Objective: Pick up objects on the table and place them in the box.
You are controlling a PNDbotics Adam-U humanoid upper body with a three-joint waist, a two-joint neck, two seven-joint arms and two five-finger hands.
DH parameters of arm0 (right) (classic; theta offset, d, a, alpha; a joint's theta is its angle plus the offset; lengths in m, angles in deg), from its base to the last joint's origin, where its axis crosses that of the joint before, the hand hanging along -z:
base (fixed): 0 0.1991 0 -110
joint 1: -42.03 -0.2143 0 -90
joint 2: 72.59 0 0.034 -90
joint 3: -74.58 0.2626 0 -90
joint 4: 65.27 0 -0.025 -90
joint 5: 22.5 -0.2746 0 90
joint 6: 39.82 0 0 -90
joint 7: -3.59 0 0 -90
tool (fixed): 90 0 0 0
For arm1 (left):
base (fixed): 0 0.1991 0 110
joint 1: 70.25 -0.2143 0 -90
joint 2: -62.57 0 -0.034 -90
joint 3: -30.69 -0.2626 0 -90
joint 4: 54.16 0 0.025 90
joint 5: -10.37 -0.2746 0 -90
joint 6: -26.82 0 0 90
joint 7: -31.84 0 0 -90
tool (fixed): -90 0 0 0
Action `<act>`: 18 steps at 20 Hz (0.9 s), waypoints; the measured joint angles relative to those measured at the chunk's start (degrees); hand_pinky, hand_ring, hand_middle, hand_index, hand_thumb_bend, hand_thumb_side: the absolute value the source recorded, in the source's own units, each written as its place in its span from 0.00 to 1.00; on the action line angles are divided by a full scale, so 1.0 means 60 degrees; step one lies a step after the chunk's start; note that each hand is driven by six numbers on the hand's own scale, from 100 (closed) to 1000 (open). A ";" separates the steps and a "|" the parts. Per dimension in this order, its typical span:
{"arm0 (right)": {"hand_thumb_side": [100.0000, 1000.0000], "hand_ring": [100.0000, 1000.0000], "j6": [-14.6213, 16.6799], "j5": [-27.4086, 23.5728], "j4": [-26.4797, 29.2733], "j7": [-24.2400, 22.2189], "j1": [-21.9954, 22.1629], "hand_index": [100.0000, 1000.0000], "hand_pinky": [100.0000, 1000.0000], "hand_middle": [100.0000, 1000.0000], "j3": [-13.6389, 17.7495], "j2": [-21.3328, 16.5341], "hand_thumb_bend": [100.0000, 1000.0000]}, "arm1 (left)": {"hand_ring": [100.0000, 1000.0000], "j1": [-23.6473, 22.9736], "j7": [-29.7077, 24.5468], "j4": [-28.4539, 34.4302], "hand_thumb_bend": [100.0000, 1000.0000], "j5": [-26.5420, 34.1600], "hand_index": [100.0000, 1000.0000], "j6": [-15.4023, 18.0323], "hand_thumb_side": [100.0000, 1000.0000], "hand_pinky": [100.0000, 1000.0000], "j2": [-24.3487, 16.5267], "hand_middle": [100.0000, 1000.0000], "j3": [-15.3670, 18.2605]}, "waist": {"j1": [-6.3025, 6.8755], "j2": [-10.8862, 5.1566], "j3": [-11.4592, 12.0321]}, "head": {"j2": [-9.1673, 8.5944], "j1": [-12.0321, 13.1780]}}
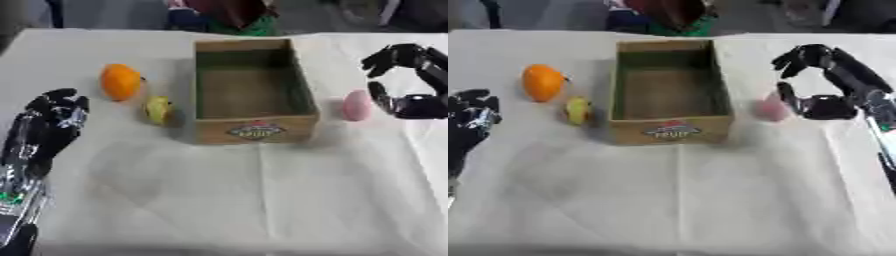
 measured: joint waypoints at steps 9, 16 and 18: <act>0.32 0.81 0.0095 0.0438 -0.0009 0.0066 0.0000 0.81 0.76 0.79 0.0034 0.0000 0.30 | 0.46 -0.0021 0.0000 0.0000 0.18 0.0000 0.69 0.0000 0.15 0.60 0.0003 0.44 0.0001 | 0.0002 0.0000 -0.0014 | 0.0000 -0.0002; 0.39 0.87 0.0057 0.0926 -0.0272 0.0244 -0.0096 0.83 0.81 0.83 0.0058 -0.0001 0.31 | 0.46 -0.0044 0.0000 -0.0001 0.18 0.0001 0.69 0.0000 0.15 0.60 0.0004 0.44 0.0001 | 0.0002 -0.0002 0.0000 | 0.0000 -0.0012; 0.41 0.87 0.0064 0.1126 -0.0482 0.0257 -0.0259 0.83 0.81 0.82 0.0054 -0.0005 0.31 | 0.46 -0.0044 0.0000 -0.0002 0.18 0.0001 0.69 0.0000 0.15 0.60 0.0004 0.44 0.0001 | 0.0000 -0.0014 0.0013 | 0.0000 -0.0022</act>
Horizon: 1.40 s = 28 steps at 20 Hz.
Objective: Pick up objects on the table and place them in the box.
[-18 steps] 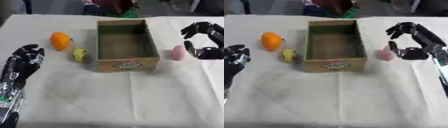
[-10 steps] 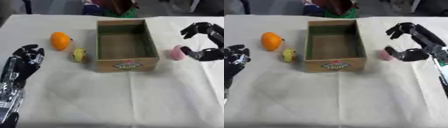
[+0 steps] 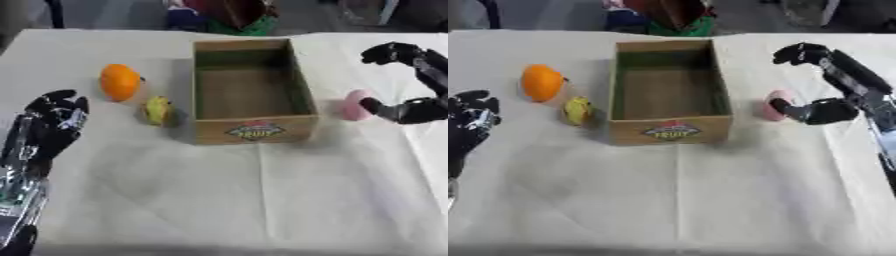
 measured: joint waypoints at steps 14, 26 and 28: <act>0.52 0.86 0.0127 0.1955 -0.2799 0.0465 -0.0880 0.84 0.80 0.82 0.0020 -0.0083 0.34 | 0.46 -0.0004 -0.0009 -0.0020 0.18 0.0002 0.69 0.0007 0.15 0.60 0.0001 0.44 0.0000 | -0.0004 -0.0011 0.0047 | 0.0000 -0.0186; 0.61 0.76 0.0077 0.3755 -0.3806 0.1207 -0.0940 0.81 0.74 0.74 0.0149 0.0113 0.34 | 0.46 -0.0006 -0.0017 -0.0021 0.18 0.0006 0.69 0.0008 0.15 0.60 0.0004 0.44 -0.0001 | 0.0008 -0.0028 0.0071 | 0.0000 -0.0210; 0.62 0.73 -0.0138 0.4072 -0.3876 0.1498 -0.1019 0.79 0.72 0.72 0.0204 0.0186 0.31 | 0.46 -0.0006 -0.0022 -0.0021 0.18 0.0006 0.69 0.0009 0.15 0.60 0.0004 0.44 -0.0001 | 0.0027 -0.0028 0.0078 | 0.0000 -0.0214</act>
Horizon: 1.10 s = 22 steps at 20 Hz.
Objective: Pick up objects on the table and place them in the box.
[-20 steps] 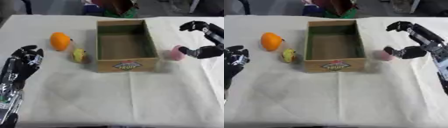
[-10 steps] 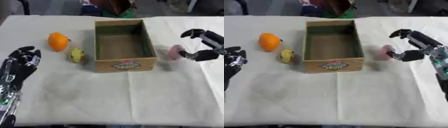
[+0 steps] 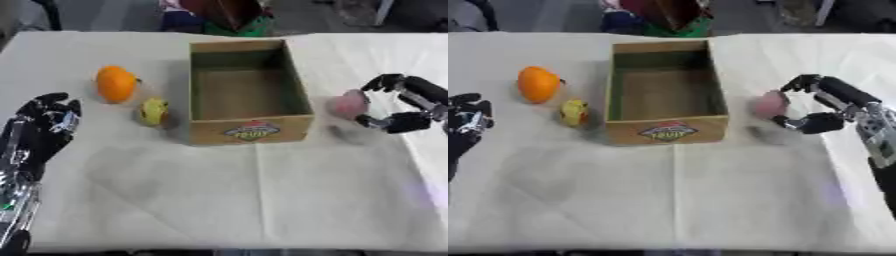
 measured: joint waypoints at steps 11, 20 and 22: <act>0.61 0.70 -0.0767 0.1979 -0.0833 0.1597 -0.0241 0.79 0.69 0.69 -0.0036 0.0419 0.14 | 0.46 0.0003 -0.0030 0.0000 0.19 0.0000 0.69 -0.0014 0.15 0.60 0.0073 0.44 -0.0004 | 0.0041 0.0060 0.0076 | 0.0000 -0.0078; 0.17 0.59 -0.0494 0.2183 -0.0985 0.2494 -0.0320 0.62 0.64 0.55 -0.0020 0.0492 0.00 | 0.46 0.0004 -0.0031 0.0000 0.18 0.0000 0.69 -0.0015 0.15 0.60 0.0073 0.44 -0.0004 | 0.0034 0.0062 0.0081 | 0.0000 -0.0087; 0.17 0.59 -0.0351 0.1938 -0.0841 0.2650 -0.0323 0.62 0.63 0.54 -0.0026 0.0492 0.00 | 0.46 0.0004 -0.0032 0.0000 0.18 0.0000 0.69 -0.0015 0.15 0.60 0.0073 0.44 -0.0004 | 0.0032 0.0061 0.0080 | 0.0000 -0.0104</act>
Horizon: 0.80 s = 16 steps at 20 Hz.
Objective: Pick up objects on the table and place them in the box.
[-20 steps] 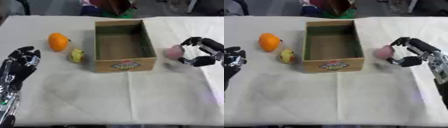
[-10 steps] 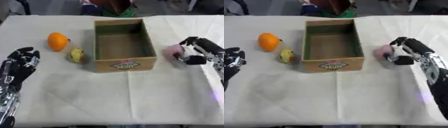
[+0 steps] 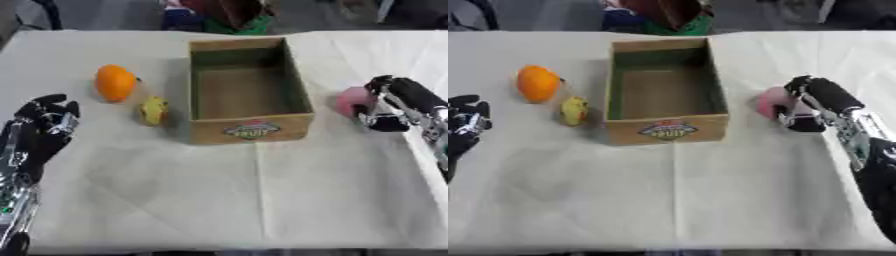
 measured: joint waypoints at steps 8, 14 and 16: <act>0.14 0.59 0.0520 -0.1453 0.1141 -0.0170 -0.0763 0.62 0.64 0.54 -0.0277 -0.0010 0.00 | 0.46 0.0000 -0.0008 0.0000 0.18 0.0010 0.69 0.0002 0.15 0.60 0.0000 0.44 -0.0003 | -0.0041 -0.0016 0.0024 | 0.0000 -0.0053; 0.15 0.60 0.0600 -0.2166 0.1506 -0.0686 -0.1676 0.64 0.64 0.55 -0.0538 0.0003 0.00 | 0.46 0.0010 -0.0075 0.0000 0.18 0.0019 0.69 -0.0002 0.15 0.60 0.0000 0.44 -0.0039 | -0.0063 -0.0038 0.0216 | 0.0000 -0.0121; 0.16 0.60 0.0624 -0.2165 0.1427 -0.0831 -0.1899 0.65 0.65 0.56 -0.0588 0.0098 0.00 | 0.46 0.0050 -0.0101 0.0000 0.18 0.0039 0.69 -0.0008 0.15 0.60 0.0000 0.44 -0.0076 | -0.0064 -0.0038 0.0323 | 0.0000 -0.0148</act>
